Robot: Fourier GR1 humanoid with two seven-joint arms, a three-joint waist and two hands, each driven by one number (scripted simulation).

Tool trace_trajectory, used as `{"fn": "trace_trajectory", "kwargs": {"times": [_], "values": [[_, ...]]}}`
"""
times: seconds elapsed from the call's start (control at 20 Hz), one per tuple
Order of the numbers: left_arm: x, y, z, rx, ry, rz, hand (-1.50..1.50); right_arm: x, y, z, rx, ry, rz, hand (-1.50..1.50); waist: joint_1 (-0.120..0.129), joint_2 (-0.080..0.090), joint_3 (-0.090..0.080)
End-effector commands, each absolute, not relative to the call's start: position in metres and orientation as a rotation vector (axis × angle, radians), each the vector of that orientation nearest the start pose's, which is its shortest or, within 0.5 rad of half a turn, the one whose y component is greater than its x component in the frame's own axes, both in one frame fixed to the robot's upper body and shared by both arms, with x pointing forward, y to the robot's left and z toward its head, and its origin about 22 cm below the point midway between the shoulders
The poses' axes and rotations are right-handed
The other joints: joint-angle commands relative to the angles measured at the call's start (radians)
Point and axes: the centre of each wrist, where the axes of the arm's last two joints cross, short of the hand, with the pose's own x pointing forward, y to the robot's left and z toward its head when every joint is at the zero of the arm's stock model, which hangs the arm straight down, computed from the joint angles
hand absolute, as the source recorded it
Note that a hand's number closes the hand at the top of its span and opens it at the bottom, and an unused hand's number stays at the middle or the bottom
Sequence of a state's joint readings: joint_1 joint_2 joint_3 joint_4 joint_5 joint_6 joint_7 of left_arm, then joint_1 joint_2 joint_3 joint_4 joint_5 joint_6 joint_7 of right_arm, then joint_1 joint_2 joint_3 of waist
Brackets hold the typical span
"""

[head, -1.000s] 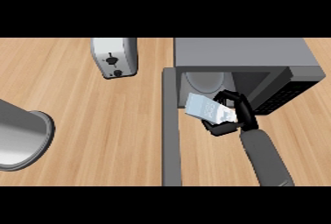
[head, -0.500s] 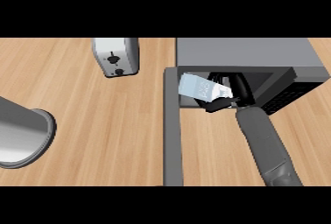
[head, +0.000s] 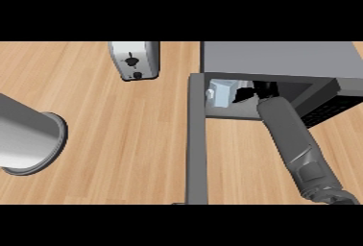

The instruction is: Pick up the milk, place it into the microwave and close the microwave

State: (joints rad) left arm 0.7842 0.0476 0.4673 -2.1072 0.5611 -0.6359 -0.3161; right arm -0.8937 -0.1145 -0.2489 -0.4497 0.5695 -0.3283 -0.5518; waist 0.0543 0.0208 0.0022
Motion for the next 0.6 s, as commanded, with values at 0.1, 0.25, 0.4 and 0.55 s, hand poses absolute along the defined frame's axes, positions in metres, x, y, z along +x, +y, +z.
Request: {"fn": "trace_trajectory", "kwargs": {"times": [0.1, 0.25, 0.4, 0.55], "values": [[0.031, 0.365, 0.054, -0.057, -1.930, 0.141, -1.50, 0.434, -0.224, 0.032, -0.741, -1.799, 0.368, 1.50, 0.031, 0.021, 0.001], [0.045, 0.361, 0.052, -0.069, -1.934, 0.128, -1.50, 0.439, -0.211, 0.039, -0.747, -1.814, 0.280, -1.50, 0.035, 0.025, 0.002], [0.040, 0.370, 0.051, -0.064, -1.930, 0.097, -1.50, 0.437, -0.225, 0.035, -0.833, -1.814, 0.290, -1.50, 0.060, 0.028, 0.001], [0.055, 0.371, 0.054, -0.050, -1.949, 0.091, -1.50, 0.436, -0.229, 0.031, -0.913, -1.804, 0.378, -1.50, 0.057, 0.035, 0.001]]}}
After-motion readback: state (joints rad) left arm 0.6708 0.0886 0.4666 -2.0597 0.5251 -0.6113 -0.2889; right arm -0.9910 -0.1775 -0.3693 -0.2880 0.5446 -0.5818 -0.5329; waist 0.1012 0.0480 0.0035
